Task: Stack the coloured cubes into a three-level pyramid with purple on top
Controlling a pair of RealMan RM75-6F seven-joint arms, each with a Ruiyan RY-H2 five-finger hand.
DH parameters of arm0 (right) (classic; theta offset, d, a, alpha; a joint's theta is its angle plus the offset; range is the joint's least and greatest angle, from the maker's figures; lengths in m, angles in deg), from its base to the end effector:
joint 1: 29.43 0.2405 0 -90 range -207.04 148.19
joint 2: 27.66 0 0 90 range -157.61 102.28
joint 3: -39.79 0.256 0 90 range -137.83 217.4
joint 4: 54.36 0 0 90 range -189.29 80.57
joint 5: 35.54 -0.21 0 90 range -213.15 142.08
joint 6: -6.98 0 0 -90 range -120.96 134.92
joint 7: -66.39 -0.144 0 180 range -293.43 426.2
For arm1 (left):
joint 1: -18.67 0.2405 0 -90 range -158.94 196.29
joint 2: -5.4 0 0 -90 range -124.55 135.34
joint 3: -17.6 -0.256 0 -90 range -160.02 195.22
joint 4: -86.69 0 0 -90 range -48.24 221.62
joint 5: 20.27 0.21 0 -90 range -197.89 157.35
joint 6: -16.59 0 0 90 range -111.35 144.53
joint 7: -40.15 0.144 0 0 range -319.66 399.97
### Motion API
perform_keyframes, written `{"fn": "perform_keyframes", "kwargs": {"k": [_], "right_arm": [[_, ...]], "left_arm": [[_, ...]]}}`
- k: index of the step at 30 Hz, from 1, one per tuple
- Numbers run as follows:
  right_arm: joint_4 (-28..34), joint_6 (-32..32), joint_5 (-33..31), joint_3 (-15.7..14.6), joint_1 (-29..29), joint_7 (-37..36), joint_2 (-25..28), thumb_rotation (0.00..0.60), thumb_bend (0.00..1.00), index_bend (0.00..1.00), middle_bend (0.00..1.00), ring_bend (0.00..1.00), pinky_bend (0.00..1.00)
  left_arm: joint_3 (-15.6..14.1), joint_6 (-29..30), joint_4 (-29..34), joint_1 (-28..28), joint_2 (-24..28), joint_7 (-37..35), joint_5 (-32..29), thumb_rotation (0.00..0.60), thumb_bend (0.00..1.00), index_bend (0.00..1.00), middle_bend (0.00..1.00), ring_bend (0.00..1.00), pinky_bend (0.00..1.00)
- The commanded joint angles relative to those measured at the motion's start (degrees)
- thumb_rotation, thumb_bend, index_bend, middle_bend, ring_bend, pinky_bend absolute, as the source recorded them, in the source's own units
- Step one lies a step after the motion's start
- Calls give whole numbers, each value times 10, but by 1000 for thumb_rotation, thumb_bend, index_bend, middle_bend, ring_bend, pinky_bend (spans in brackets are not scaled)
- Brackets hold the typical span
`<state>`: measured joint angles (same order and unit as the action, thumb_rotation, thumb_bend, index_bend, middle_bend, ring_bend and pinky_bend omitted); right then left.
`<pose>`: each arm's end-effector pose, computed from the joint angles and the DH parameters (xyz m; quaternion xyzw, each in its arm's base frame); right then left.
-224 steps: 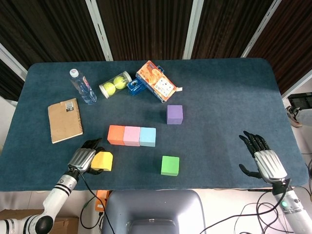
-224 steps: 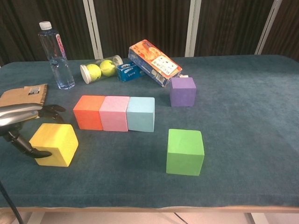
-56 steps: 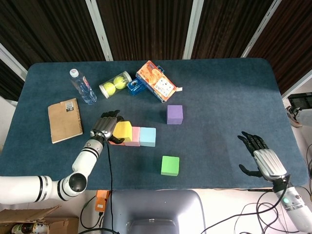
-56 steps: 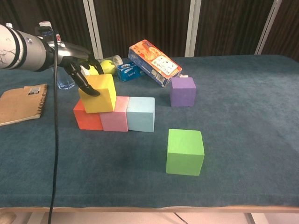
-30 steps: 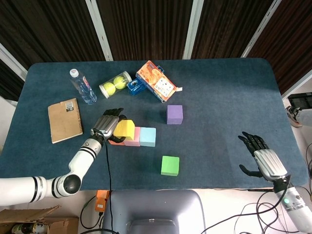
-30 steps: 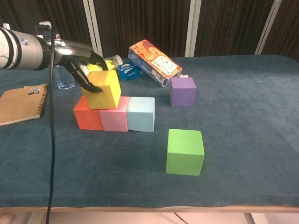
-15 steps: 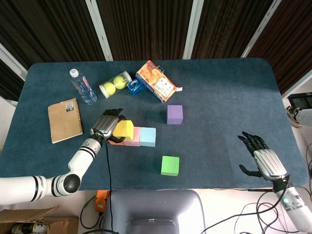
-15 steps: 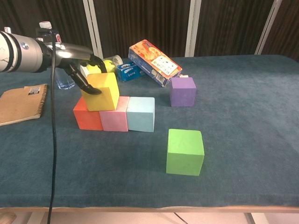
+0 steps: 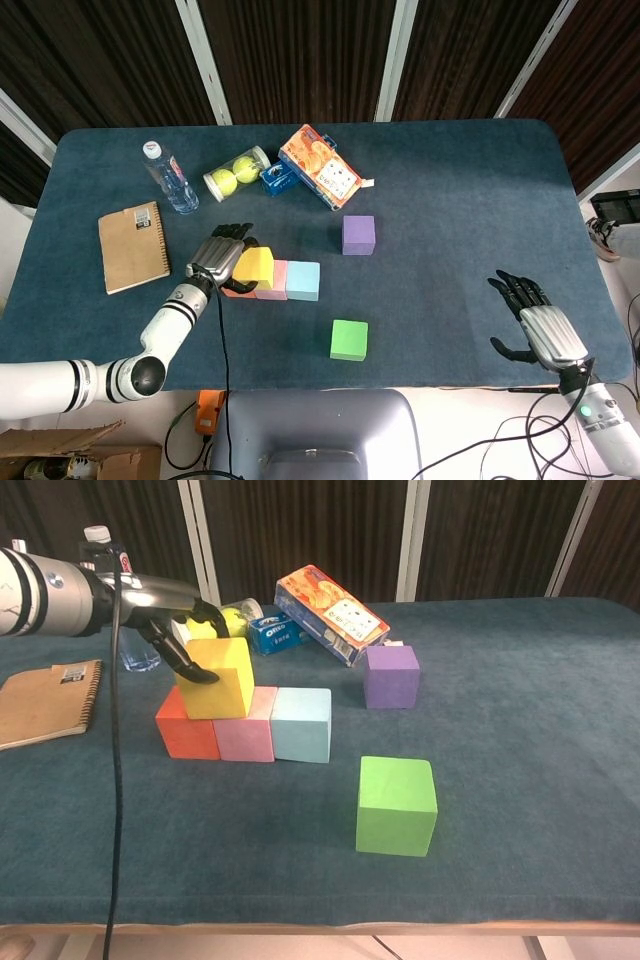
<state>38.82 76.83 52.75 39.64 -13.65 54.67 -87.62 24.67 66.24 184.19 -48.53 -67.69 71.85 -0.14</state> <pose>-0.2932 -0.2226 0.1386 0.6648 -0.4543 0.3743 0.4599 -0.0825 0.3928 0.0394 -0.7426 -0.4373 -0.2639 0.4332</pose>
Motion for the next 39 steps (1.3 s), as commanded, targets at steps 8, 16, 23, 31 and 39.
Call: {"fn": "perform_keyframes", "kwargs": {"k": [8, 16, 23, 31, 39], "right_arm": [[1, -2, -1, 0, 0, 1, 0, 600, 241, 0, 0, 0, 0], [1, -2, -1, 0, 0, 0, 1, 600, 241, 0, 0, 0, 0], [1, -2, -1, 0, 0, 0, 2, 600, 241, 0, 0, 0, 0], [1, -6, -5, 1, 1, 4, 1, 600, 241, 0, 0, 0, 0], [3, -9, -8, 1, 2, 9, 0, 600, 240, 0, 0, 0, 0]], "left_arm": [[0, -6, -2, 2, 1, -9, 11, 449, 531, 334, 46, 0, 65], [-3, -6, -8, 5, -3, -14, 41, 448, 551, 334, 46, 0, 66], [-11, -5, -22, 10, -10, -13, 80, 453, 555, 339, 46, 0, 65], [-11, -15, -29, 16, -8, -24, 96, 481, 569, 357, 46, 0, 66], [-7, -23, -16, 15, 4, -32, 80, 482, 580, 361, 46, 0, 66]]}}
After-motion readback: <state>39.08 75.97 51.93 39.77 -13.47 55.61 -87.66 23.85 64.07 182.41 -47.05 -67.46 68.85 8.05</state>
